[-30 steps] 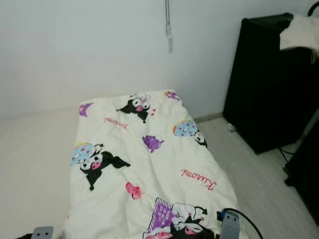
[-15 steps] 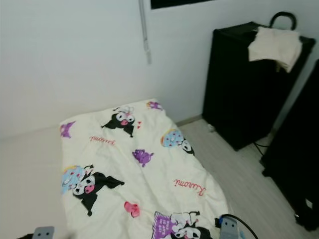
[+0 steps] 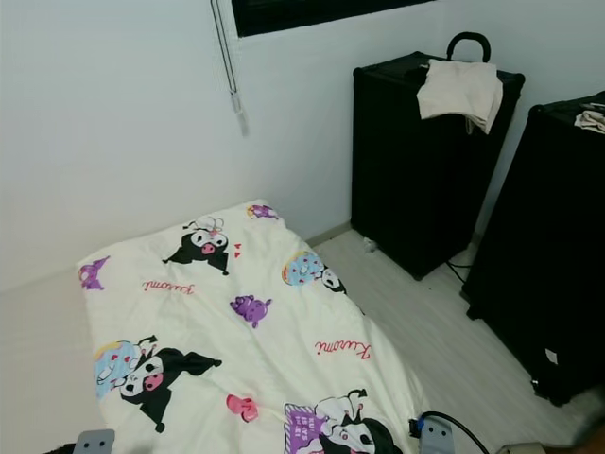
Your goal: Clean up the room
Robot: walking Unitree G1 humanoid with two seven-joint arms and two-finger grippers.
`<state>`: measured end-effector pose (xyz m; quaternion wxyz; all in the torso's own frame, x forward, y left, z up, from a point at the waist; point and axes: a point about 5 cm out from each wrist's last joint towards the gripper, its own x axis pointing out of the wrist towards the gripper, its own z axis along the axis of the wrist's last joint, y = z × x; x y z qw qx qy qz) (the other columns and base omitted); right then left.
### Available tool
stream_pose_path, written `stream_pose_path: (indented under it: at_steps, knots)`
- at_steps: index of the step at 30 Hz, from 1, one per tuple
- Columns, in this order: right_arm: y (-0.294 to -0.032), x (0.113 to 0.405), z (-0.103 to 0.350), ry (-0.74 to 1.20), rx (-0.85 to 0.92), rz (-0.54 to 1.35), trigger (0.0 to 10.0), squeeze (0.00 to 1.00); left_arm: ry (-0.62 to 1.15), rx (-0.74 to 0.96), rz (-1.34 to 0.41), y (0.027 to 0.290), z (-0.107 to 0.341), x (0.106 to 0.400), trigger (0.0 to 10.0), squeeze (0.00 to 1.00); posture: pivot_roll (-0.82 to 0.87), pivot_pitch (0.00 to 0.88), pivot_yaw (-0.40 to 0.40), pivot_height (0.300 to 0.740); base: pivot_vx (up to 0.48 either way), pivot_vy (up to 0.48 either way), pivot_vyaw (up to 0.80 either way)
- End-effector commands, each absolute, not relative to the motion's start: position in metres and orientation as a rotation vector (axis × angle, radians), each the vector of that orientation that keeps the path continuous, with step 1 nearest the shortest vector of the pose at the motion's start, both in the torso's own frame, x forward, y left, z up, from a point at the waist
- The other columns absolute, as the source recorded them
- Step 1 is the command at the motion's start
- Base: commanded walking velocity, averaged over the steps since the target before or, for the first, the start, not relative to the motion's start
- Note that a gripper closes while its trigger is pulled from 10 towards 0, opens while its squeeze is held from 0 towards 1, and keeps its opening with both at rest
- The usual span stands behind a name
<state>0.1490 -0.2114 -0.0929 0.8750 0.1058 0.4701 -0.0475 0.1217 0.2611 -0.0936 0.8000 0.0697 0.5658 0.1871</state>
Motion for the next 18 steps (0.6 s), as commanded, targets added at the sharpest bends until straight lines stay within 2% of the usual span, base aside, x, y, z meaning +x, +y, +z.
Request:
stream_pose_path:
  at_steps: [1,5,15,17,18]
  knots:
    - [-0.209,0.133,-0.1,1.052,0.22,-0.106,10.0,0.0,1.202,0.133,0.379,0.255,-0.094,0.127,10.0,0.0,-0.15,0.0,0.052,0.737,0.0,0.0,0.0]
    - [-0.209,0.133,-0.1,1.055,0.217,-0.104,10.0,0.0,1.209,0.132,0.365,0.252,-0.095,0.127,10.0,0.0,-0.15,0.0,0.051,0.737,-0.191,0.0,0.0]
    - [-0.212,0.127,-0.102,1.088,0.166,-0.106,10.0,0.0,1.22,0.129,0.351,0.248,-0.097,0.124,10.0,0.0,-0.16,0.0,0.053,0.737,-0.463,0.0,0.0]
    - [-0.23,0.125,-0.099,1.08,0.071,-0.222,10.0,0.0,1.218,0.12,0.352,0.247,-0.097,0.124,10.0,0.0,-0.15,0.0,0.056,0.737,-0.184,0.0,0.0]
    - [-0.23,0.125,-0.099,1.08,0.071,-0.222,10.0,0.0,1.218,0.12,0.352,0.247,-0.097,0.124,10.0,0.0,-0.15,0.0,0.056,0.737,0.0,0.0,0.0]
